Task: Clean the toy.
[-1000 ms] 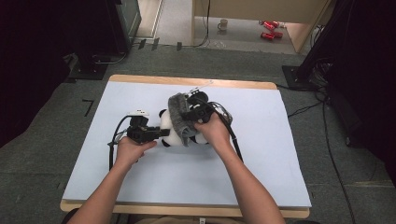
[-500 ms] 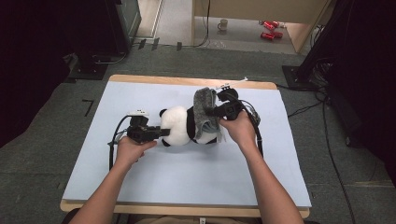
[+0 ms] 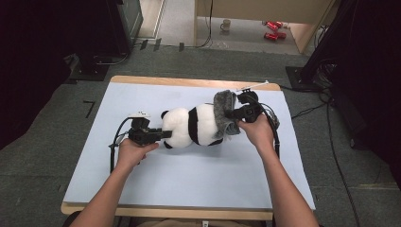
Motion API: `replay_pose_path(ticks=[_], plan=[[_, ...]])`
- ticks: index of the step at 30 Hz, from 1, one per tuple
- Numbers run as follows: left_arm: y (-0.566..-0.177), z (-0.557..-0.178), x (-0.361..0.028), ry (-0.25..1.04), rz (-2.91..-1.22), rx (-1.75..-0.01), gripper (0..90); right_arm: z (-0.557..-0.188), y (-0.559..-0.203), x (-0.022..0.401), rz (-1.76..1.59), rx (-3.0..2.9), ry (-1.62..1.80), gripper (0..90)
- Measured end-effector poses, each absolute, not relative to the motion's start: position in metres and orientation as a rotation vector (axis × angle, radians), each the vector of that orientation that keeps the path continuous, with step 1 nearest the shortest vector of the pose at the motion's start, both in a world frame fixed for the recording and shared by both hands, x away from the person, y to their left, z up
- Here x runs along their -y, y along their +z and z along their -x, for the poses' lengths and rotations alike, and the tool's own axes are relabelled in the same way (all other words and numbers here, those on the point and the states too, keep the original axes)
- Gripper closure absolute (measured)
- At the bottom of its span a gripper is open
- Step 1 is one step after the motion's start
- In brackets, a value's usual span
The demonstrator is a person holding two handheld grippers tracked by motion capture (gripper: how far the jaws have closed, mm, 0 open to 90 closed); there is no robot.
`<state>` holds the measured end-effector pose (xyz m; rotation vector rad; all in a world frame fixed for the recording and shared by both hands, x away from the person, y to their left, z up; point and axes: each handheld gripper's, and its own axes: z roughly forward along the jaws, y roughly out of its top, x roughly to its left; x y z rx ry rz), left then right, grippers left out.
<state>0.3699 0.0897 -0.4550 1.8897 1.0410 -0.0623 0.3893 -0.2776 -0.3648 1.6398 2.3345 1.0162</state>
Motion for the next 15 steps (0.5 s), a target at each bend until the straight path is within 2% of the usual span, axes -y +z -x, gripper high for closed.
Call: replay_pose_path(ticks=[6,10,15], plan=[[-0.456,-0.372,-0.09,-0.061,-1.885,-1.049,67.8,-0.382,-0.338,0.273,-1.59,-2.324,1.15,80.6],[-0.456,-0.371,-0.089,-0.051,-1.89,-1.039,67.6,-0.384,-0.328,0.246,-1.522,-2.382,1.232,80.6],[-0.456,-0.37,-0.089,-0.042,-1.894,-1.034,67.3,-0.392,-0.338,0.196,-1.452,-2.477,1.273,80.6]])
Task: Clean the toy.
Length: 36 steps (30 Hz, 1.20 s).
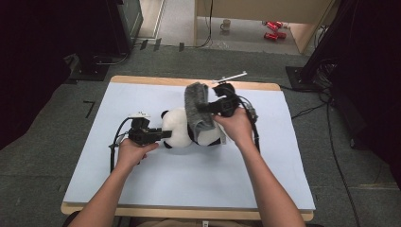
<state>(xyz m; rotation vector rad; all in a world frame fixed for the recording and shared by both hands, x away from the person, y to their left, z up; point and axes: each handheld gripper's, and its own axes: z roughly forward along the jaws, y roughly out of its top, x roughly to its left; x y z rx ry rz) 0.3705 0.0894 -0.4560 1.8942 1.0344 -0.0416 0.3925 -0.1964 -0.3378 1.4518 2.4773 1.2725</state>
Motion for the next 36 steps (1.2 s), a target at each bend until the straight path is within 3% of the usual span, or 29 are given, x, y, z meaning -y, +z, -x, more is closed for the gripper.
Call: replay_pose_path(ticks=[12,21,36], plan=[[-0.457,-0.372,-0.089,-0.04,-1.895,-1.05,66.6,-0.406,-0.38,0.11,-1.386,-2.658,1.088,80.6],[-0.46,-0.377,-0.092,-0.097,-1.854,-1.073,66.5,-0.409,-0.377,0.159,-1.463,-2.608,1.037,80.6],[-0.459,-0.382,-0.092,-0.122,-1.864,-1.079,65.6,-0.389,-0.365,0.243,-1.552,-2.477,1.231,80.2]])
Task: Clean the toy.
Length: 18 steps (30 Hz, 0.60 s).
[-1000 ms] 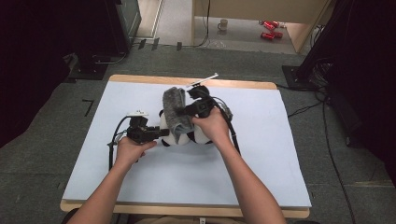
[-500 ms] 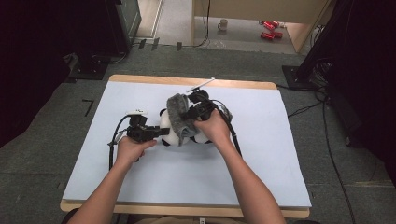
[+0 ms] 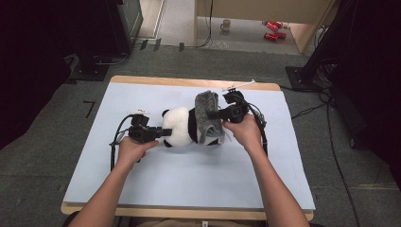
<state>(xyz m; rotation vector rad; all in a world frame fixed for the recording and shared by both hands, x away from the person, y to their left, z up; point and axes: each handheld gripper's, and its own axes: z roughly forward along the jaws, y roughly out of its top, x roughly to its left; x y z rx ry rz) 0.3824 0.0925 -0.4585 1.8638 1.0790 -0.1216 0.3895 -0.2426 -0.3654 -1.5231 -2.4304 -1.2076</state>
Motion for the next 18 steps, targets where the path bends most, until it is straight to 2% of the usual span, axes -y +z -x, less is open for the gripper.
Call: replay_pose_path(ticks=[9,18], plan=[[-0.458,-0.382,-0.09,-0.076,-1.879,-1.073,65.0,-0.377,-0.377,0.278,1.608,2.436,-1.212,80.3],[-0.46,-0.386,-0.088,-0.018,-1.874,-1.055,63.9,-0.372,-0.413,0.301,1.661,2.338,-1.223,80.5]])
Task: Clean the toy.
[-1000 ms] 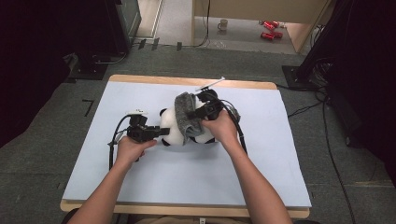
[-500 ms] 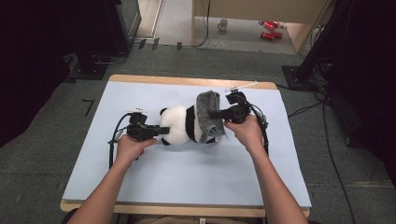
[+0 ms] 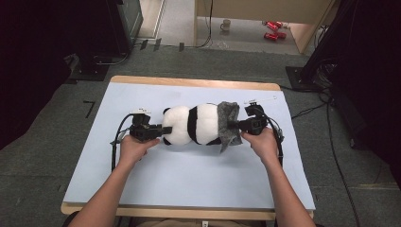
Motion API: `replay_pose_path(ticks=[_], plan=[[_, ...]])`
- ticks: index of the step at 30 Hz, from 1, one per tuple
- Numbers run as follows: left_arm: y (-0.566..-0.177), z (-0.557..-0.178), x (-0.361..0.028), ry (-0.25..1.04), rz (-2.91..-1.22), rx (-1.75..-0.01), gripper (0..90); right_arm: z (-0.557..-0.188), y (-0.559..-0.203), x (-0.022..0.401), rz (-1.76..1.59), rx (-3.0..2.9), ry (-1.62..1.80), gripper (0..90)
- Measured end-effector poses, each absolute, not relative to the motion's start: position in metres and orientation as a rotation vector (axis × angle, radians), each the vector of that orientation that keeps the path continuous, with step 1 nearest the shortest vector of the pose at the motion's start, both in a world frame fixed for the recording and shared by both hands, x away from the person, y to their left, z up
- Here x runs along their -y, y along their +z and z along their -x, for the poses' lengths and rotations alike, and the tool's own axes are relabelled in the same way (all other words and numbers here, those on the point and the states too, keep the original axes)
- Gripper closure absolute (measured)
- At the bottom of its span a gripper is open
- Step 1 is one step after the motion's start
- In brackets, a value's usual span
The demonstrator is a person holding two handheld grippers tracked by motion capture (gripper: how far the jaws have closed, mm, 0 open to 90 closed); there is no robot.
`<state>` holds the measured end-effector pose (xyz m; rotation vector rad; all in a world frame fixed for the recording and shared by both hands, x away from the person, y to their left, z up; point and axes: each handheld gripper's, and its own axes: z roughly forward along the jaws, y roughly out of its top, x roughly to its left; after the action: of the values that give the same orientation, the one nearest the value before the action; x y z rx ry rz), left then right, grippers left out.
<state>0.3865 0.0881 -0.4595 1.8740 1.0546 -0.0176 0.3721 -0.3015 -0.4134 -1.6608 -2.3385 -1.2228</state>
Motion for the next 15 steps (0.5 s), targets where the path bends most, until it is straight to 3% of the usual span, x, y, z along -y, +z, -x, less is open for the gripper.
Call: replay_pose_path(ticks=[8,15], plan=[[-0.46,-0.384,-0.096,-0.035,-1.844,-1.002,45.4,-0.367,-0.424,0.306,1.686,2.316,-1.272,80.4],[-0.456,-0.375,-0.097,0.035,-1.904,-0.917,37.7,-0.372,-0.42,0.306,1.709,2.325,-1.269,80.3]])
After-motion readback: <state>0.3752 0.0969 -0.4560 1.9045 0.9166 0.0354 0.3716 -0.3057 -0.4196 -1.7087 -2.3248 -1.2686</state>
